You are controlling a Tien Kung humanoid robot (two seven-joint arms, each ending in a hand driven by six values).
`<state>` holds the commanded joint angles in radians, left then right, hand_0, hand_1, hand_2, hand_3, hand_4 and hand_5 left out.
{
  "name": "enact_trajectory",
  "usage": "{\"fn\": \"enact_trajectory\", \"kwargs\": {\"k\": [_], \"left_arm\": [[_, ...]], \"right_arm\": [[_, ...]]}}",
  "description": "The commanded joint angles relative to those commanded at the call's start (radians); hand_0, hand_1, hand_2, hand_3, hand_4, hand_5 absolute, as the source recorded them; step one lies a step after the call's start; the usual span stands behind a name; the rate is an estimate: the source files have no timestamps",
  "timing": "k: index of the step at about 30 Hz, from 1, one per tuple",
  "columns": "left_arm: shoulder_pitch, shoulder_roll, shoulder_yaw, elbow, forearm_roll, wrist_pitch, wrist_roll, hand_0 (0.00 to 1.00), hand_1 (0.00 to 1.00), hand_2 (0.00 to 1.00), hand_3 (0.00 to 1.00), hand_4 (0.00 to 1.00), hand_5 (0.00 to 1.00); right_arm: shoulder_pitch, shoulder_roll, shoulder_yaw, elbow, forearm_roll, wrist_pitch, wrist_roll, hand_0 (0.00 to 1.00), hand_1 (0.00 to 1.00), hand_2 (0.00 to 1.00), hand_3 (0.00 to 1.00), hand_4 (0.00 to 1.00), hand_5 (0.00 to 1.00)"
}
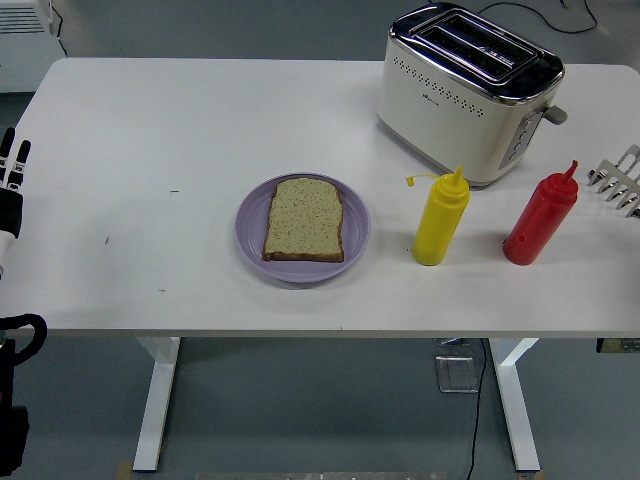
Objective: Pick up the cup,pour liquid into bread,place the cup on the desk
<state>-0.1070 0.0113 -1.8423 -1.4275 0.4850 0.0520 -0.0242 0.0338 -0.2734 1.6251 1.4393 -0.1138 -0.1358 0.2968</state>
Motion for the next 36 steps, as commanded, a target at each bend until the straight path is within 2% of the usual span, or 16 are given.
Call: {"fn": "enact_trajectory", "kwargs": {"k": [5, 6, 36], "left_arm": [[0.001, 0.0, 0.001, 0.0, 0.0, 0.0, 0.0, 0.791, 0.748, 0.75, 0.711, 0.505, 0.993], [0.001, 0.0, 0.001, 0.0, 0.0, 0.0, 0.0, 0.791, 0.748, 0.75, 0.71, 0.505, 0.993], [0.002, 0.002, 0.002, 0.001, 0.0, 0.0, 0.0, 0.793, 0.749, 0.75, 0.709, 0.506, 0.993]], "right_arm": [[-0.005, 0.004, 0.005, -0.009, 0.001, -0.001, -0.001, 0.734, 0.667, 0.689, 0.637, 0.492, 0.443], [-0.005, 0.004, 0.005, -0.01, 0.001, -0.001, -0.001, 0.735, 0.668, 0.688, 0.633, 0.472, 0.469], [-0.006, 0.02, 0.01, -0.039, 0.006, -0.011, -0.011, 0.728, 0.662, 0.683, 0.62, 0.432, 0.46]]}}
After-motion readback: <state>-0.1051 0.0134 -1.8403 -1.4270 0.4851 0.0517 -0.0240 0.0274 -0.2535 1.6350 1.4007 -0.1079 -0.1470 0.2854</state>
